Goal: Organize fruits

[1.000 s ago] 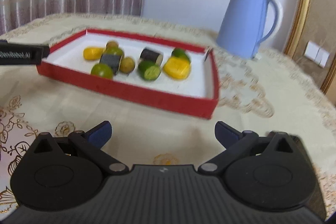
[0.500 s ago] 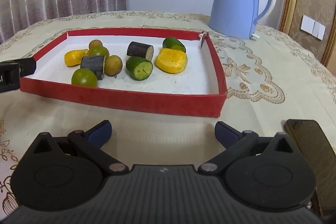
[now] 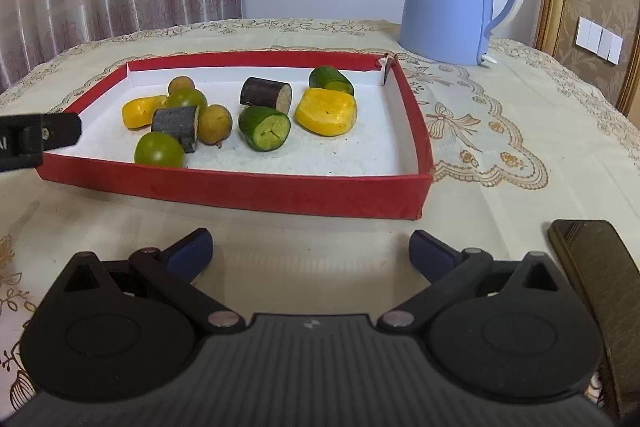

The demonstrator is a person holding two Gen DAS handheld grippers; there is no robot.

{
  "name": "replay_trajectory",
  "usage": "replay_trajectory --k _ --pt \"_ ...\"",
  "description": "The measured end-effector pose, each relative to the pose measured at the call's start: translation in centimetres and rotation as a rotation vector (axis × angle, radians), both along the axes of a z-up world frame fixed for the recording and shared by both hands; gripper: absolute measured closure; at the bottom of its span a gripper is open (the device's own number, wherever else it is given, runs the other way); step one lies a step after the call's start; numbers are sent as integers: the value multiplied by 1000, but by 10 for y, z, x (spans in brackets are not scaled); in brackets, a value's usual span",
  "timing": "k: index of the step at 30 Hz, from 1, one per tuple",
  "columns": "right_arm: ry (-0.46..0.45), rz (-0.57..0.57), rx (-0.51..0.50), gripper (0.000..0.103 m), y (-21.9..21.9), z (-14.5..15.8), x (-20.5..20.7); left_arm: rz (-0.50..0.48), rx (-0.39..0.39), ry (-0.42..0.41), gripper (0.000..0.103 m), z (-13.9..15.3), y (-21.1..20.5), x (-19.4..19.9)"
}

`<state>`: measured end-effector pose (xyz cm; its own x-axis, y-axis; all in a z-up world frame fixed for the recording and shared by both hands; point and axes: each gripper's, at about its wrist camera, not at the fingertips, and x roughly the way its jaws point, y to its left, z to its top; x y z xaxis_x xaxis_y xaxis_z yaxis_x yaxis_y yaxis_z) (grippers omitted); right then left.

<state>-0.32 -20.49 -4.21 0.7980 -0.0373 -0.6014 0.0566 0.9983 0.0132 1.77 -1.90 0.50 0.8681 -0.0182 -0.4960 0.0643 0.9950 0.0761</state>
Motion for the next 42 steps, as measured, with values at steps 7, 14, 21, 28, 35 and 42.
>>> replay_trajectory --k 7,14,21,28,35,42 --pt "0 0 0 0 0 0 0 -2 25 33 0 -4 -4 8" --pt "0 0 0 0 0 0 0 -9 3 70 0 -5 -2 20" --pt "0 0 0 0 0 0 0 0 21 90 0 -7 0 30" --pt "0 0 0 0 0 0 0 0 25 114 0 -11 2 36" --pt "0 0 0 0 0 0 0 -9 25 117 0 -12 0 39" --pt "0 0 0 0 -1 0 0 -8 21 116 0 -12 2 40"
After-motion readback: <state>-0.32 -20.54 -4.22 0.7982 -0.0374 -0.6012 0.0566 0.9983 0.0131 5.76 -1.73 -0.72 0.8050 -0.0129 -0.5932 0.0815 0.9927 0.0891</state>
